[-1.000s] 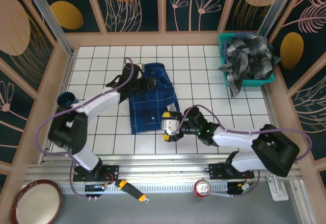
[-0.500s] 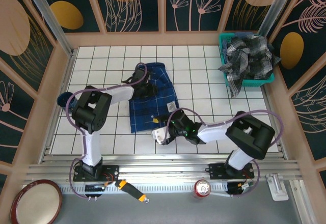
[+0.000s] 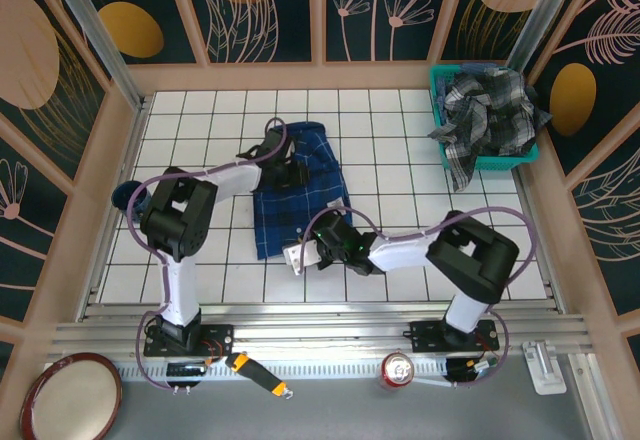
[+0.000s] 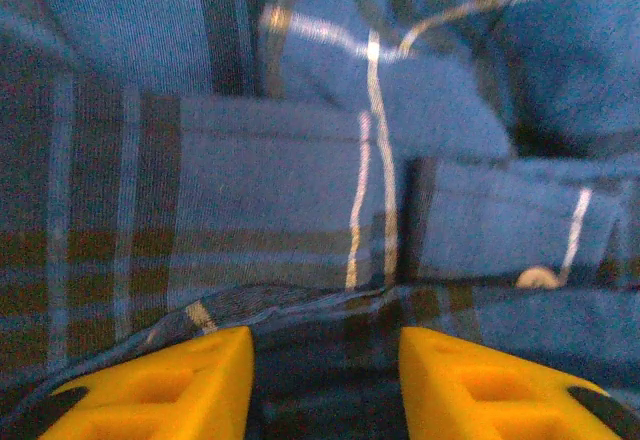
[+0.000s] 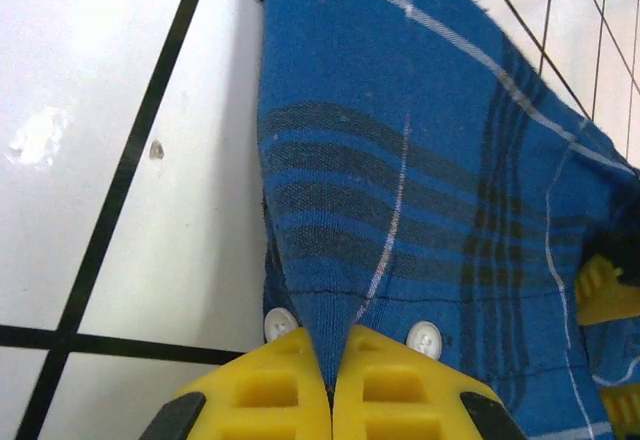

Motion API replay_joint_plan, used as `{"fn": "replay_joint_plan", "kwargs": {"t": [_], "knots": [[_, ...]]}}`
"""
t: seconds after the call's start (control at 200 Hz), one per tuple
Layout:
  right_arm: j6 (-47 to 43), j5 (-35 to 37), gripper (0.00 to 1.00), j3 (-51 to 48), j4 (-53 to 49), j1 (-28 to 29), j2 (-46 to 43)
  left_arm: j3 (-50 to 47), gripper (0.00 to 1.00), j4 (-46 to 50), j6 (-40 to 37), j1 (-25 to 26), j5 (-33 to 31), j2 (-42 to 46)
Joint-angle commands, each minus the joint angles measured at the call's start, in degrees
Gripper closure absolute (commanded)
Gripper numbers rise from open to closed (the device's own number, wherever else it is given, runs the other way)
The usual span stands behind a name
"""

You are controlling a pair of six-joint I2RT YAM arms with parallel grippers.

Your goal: Fold and stack the long sleeve shirts

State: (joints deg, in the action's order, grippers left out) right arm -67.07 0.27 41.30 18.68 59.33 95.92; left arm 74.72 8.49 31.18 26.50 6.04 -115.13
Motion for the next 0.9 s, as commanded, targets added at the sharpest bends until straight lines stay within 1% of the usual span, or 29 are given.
{"fn": "replay_joint_plan", "kwargs": {"t": [0.0, 0.05, 0.1, 0.165, 0.265, 0.335, 0.38, 0.415, 0.465, 0.556, 0.616, 0.661, 0.731, 0.826, 0.856, 0.896], "knots": [[6.8, -3.0, 1.00, 5.2, -17.8, 1.4, -9.1, 4.9, 0.49, 3.4, -2.6, -3.5, 0.1, 4.0], [10.0, -4.9, 1.00, 8.1, -26.0, 1.3, -11.5, 6.0, 0.47, 3.3, -2.9, -4.8, 0.3, 5.8], [12.6, -5.8, 1.00, 10.2, -31.9, 1.5, -13.9, 7.0, 0.46, 3.0, -3.6, -5.5, 0.1, 7.1], [16.3, -9.5, 1.00, 14.6, -39.5, 1.4, -15.6, 7.8, 0.46, 3.4, -4.3, -6.2, -1.5, 8.5], [18.4, -14.3, 1.00, 22.3, -47.9, 1.0, -15.2, 5.4, 0.47, 2.2, -3.7, -7.5, -4.0, 11.7], [18.2, -20.9, 1.00, 28.1, -52.7, -1.4, -12.9, 1.3, 0.46, -0.2, -2.8, -8.4, -4.6, 15.1], [17.0, -24.7, 1.00, 33.0, -57.1, -3.5, -10.1, -1.8, 0.45, -1.8, -2.1, -8.8, -5.1, 16.6], [15.9, -27.1, 1.00, 36.3, -59.7, -5.2, -7.8, -4.1, 0.45, -2.9, -1.6, -9.1, -5.4, 19.5], [14.6, -29.5, 1.00, 41.3, -62.9, -7.6, -4.1, -7.1, 0.45, -4.1, -1.0, -9.4, -6.4, 21.8], [11.1, -33.7, 1.00, 52.6, -71.8, -11.8, 3.6, -12.4, 0.44, -5.6, -0.4, -9.9, -9.8, 26.4], [9.8, -36.0, 1.00, 58.6, -74.2, -14.8, 7.9, -15.2, 0.44, -5.8, -0.3, -10.2, -12.5, 29.5], [7.8, -38.6, 1.00, 62.4, -75.5, -17.1, 11.4, -16.8, 0.42, -5.6, -0.1, -10.6, -14.5, 31.3], [4.9, -43.4, 1.00, 69.7, -77.8, -20.5, 17.9, -18.6, 0.41, -5.2, -0.4, -10.9, -17.2, 33.9], [1.4, -46.8, 1.00, 83.5, -85.6, -23.5, 28.8, -18.7, 0.41, -2.8, -0.2, -11.0, -22.1, 36.2], [1.0, -47.5, 1.00, 88.7, -88.2, -24.3, 32.7, -18.6, 0.38, -1.6, 0.1, -11.0, -24.4, 36.8], [0.8, -48.4, 1.00, 95.2, -90.9, -25.5, 37.4, -19.9, 0.37, -0.8, 0.0, -11.0, -26.8, 37.6]]}}
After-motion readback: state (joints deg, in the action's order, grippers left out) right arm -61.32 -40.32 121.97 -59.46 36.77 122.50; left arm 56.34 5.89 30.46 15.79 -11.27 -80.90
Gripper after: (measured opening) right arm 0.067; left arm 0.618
